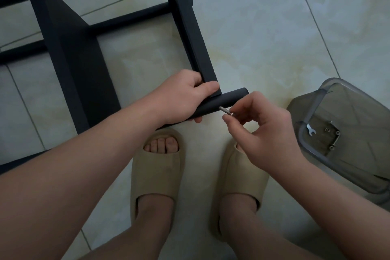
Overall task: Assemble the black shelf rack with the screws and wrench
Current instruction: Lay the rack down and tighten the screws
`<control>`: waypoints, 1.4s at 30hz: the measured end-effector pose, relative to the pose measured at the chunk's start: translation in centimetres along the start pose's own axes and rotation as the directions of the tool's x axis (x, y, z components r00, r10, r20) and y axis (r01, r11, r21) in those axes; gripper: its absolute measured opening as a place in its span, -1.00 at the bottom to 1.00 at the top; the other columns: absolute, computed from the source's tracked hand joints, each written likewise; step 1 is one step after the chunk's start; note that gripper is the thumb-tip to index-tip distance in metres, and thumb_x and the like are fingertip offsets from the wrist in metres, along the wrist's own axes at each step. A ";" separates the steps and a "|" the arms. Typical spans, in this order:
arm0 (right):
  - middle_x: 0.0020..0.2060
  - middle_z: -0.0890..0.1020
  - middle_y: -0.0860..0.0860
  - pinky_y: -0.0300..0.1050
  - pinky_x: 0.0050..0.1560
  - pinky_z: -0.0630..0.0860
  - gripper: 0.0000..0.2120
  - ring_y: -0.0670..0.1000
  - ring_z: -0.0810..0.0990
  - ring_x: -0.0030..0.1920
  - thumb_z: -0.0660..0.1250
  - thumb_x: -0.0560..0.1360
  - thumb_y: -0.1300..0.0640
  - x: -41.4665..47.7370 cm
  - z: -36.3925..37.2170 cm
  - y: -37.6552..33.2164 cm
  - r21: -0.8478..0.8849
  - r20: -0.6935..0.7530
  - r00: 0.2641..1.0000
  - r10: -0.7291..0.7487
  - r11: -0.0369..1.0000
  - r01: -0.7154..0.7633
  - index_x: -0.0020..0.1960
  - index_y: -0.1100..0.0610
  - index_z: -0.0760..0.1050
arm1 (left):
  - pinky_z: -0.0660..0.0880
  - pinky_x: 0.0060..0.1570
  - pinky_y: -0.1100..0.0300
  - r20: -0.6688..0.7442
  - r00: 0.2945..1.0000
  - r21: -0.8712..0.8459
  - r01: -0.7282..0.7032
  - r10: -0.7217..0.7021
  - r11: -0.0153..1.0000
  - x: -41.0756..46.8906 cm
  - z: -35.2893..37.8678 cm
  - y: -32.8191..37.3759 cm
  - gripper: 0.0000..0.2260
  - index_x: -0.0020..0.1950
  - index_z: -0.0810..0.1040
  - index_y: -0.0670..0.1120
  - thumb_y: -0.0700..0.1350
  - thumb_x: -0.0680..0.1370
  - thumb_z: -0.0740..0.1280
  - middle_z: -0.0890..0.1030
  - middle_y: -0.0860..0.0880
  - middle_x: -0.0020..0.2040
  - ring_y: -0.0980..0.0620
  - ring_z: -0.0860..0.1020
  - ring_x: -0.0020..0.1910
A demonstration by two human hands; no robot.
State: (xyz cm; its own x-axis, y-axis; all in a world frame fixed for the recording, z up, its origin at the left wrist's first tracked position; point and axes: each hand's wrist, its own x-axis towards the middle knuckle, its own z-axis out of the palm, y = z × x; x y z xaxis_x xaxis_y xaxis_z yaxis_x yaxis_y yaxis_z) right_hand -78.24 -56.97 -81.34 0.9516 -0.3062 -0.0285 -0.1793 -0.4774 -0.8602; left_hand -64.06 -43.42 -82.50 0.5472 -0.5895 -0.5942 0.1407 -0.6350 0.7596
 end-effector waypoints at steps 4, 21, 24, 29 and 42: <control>-0.31 0.61 -0.04 -0.30 -0.20 0.51 -0.89 -0.07 0.59 -0.24 0.47 0.46 0.23 -0.2 0.3 0.1 -0.094 0.032 0.993 -0.110 0.989 0.113 -0.13 0.24 0.56 | 0.60 -0.14 -0.15 0.017 1.000 -0.011 -0.002 0.002 1.000 0.1 0.0 -0.2 -0.71 -0.03 0.60 -0.15 0.03 0.66 0.25 0.69 -0.19 -0.26 -0.11 0.67 -0.37; -0.35 0.67 0.11 -0.19 -0.27 0.61 -0.80 0.04 0.69 -0.36 0.46 0.45 0.42 0.2 1.5 -1.1 0.537 0.092 0.883 0.460 0.724 -0.433 -0.24 0.19 0.55 | 0.59 -0.20 -0.02 0.022 1.000 -0.046 -0.004 0.005 0.999 0.1 -0.1 -0.2 -0.72 -0.06 0.62 -0.13 0.02 0.67 0.25 0.70 -0.16 -0.22 -0.08 0.66 -0.38; -0.34 0.68 0.14 -0.21 -0.27 0.61 -0.86 0.04 0.69 -0.36 0.42 0.47 0.44 0.2 1.2 -1.0 0.602 0.133 0.866 0.482 0.655 -0.456 -0.19 0.26 0.54 | 0.59 -0.21 -0.02 0.015 1.000 -0.048 -0.001 0.001 0.999 0.1 0.0 -0.1 -0.72 -0.07 0.61 -0.14 0.02 0.66 0.25 0.70 -0.16 -0.22 -0.05 0.65 -0.40; -0.30 0.71 0.15 -0.19 -0.25 0.63 -0.93 0.06 0.71 -0.32 0.42 0.43 0.34 0.1 0.9 -0.8 0.671 0.207 0.836 0.509 0.548 -0.500 -0.14 0.28 0.53 | 0.59 -0.17 -0.03 0.017 1.000 -0.045 0.003 -0.003 0.999 0.1 0.0 -0.2 -0.71 -0.06 0.61 -0.15 0.03 0.66 0.25 0.69 -0.20 -0.23 -0.09 0.65 -0.37; -0.33 0.69 0.07 -0.27 -0.29 0.59 -0.78 0.02 0.70 -0.32 0.37 0.52 0.46 0.2 0.8 -0.8 0.541 0.142 0.888 0.438 0.717 -0.440 -0.18 0.19 0.55 | 0.60 -0.18 -0.05 0.014 1.000 -0.054 0.001 -0.001 0.999 0.1 0.0 -0.3 -0.71 -0.07 0.62 -0.13 0.03 0.66 0.25 0.70 -0.18 -0.23 -0.08 0.66 -0.39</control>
State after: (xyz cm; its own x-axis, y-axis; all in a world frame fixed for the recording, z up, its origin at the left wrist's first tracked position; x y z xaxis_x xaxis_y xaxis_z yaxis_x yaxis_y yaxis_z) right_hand -77.73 -55.97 -81.01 0.8014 -0.3642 -0.4745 -0.4125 0.2381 -0.8793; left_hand -64.03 -43.28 -82.81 0.5353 -0.5961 -0.5984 0.1862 -0.6077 0.7720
